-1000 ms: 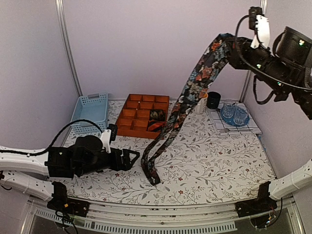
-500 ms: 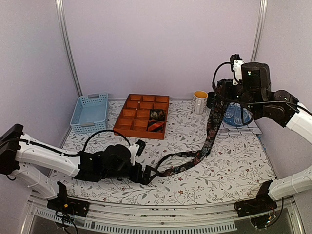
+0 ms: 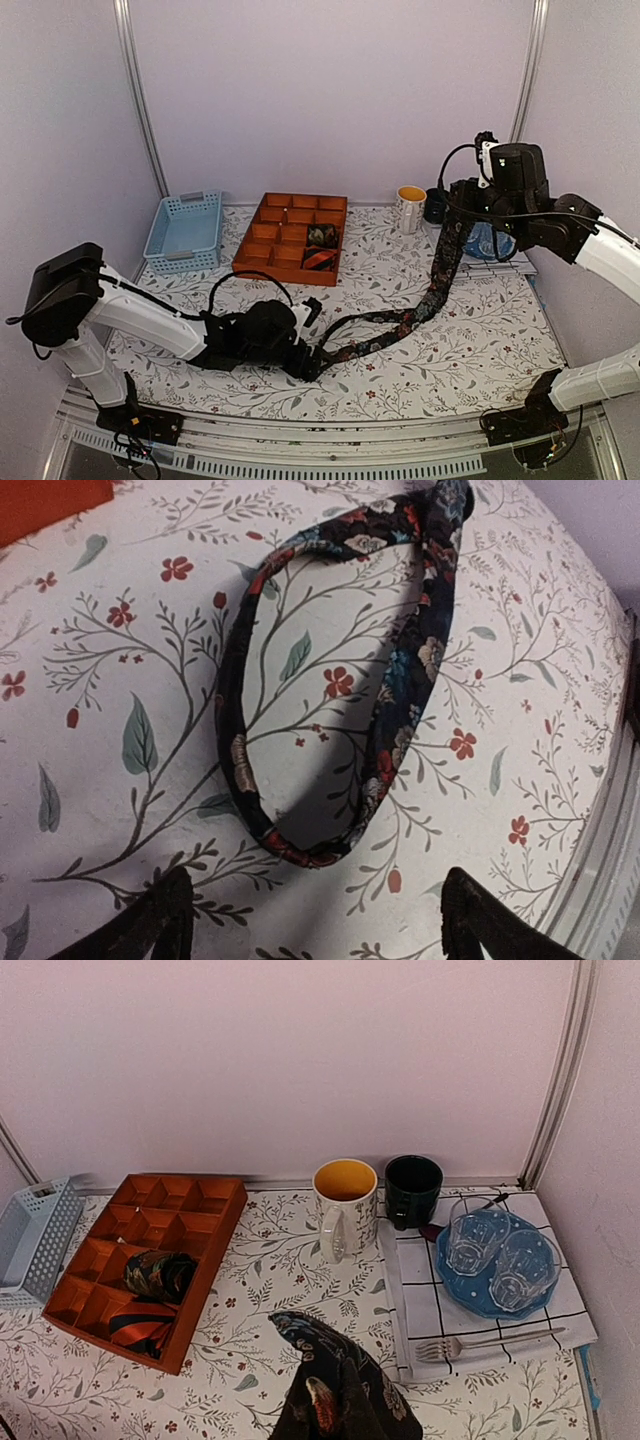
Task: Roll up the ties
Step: Pick up the tie from the center of the board.
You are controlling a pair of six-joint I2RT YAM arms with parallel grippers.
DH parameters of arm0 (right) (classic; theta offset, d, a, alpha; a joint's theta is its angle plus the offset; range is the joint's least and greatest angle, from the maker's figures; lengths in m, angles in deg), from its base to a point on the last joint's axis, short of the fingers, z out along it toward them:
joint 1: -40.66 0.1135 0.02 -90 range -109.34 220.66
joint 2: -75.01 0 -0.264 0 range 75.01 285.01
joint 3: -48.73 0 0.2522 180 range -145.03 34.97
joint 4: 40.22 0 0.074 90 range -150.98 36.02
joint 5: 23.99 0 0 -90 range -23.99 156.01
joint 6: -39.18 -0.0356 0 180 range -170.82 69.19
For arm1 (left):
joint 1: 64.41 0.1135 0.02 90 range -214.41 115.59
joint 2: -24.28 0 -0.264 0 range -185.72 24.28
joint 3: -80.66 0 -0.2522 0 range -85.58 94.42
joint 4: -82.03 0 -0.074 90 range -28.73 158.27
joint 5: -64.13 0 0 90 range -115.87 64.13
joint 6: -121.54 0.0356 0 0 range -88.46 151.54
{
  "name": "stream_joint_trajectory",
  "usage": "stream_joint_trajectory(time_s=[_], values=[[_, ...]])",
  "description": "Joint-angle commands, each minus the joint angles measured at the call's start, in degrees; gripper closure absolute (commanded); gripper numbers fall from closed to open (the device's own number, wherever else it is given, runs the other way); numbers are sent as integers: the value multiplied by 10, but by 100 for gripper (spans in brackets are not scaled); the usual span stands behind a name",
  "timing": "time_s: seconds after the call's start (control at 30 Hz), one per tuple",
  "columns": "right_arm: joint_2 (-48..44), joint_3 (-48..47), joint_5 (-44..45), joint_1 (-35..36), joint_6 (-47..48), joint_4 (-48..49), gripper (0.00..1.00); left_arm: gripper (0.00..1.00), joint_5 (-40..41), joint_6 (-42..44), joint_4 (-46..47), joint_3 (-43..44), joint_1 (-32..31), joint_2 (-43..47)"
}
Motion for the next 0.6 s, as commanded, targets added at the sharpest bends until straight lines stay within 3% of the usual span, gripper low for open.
stream_joint_trajectory(time_s=[0.0, 0.1, 0.23, 0.43, 0.57], values=[[-22, 11, -14, -12, -4, 11, 100, 12, 1, 69, 51, -16, 13, -19], [-27, 17, -16, -16, -2, 10, 100, 4, 27, 109, 71, -22, 13, -38], [-33, 22, -19, -22, 2, 10, 100, 5, 36, 152, 121, -30, 12, -65], [-40, 33, -22, -28, 7, 14, 100, 17, 36, 206, 243, -62, 7, -102], [-41, 38, -25, -31, 7, 13, 100, 35, 39, 225, 271, -51, 8, -138]])
